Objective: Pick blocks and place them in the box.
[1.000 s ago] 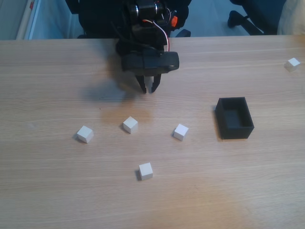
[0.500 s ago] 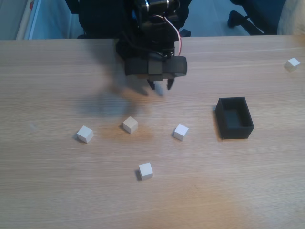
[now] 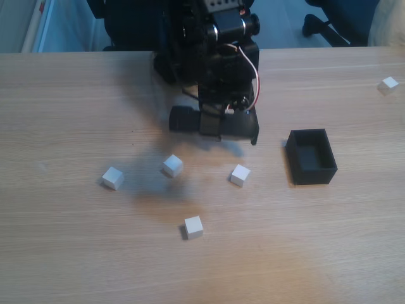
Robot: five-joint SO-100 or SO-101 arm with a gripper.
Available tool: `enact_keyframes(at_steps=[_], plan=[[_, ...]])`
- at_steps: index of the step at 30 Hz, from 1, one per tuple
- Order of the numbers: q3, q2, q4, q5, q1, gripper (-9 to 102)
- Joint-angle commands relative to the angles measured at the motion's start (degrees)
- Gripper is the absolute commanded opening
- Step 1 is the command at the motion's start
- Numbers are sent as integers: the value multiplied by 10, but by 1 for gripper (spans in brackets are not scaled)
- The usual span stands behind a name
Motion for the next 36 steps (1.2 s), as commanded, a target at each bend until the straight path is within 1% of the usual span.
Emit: enact_keyframes(at_steps=[1,10,22,36], plan=[[-49,-33,-8,22,3,24],[-82,-110,-39,62,11,24],[-196,-214,-33,87,7,23],[-217,-267,-47,93,4,19]])
